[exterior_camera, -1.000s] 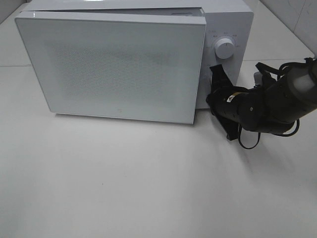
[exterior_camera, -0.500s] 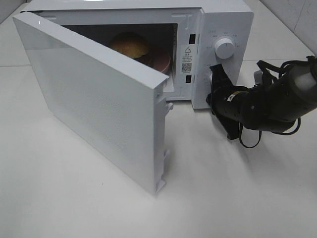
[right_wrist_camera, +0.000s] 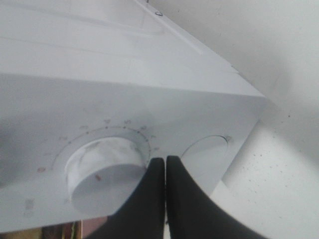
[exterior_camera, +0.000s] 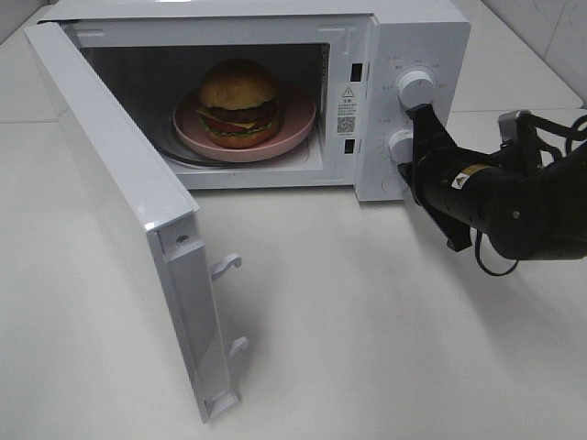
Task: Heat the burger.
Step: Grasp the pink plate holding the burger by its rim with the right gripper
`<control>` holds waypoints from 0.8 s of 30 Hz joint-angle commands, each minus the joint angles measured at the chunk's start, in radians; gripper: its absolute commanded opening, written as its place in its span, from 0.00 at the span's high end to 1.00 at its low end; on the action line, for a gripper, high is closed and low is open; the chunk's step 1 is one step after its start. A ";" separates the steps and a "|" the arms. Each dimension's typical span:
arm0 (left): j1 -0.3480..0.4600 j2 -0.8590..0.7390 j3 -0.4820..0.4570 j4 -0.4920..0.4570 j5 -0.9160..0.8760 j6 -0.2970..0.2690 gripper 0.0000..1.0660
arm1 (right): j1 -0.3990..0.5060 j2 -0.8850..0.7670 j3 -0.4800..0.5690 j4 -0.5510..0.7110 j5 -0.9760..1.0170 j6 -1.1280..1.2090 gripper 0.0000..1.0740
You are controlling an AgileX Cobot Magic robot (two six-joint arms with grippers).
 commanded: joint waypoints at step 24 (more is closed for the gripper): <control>0.003 -0.020 0.003 -0.002 -0.009 -0.002 1.00 | -0.003 -0.149 0.157 -0.297 -0.015 -0.158 1.00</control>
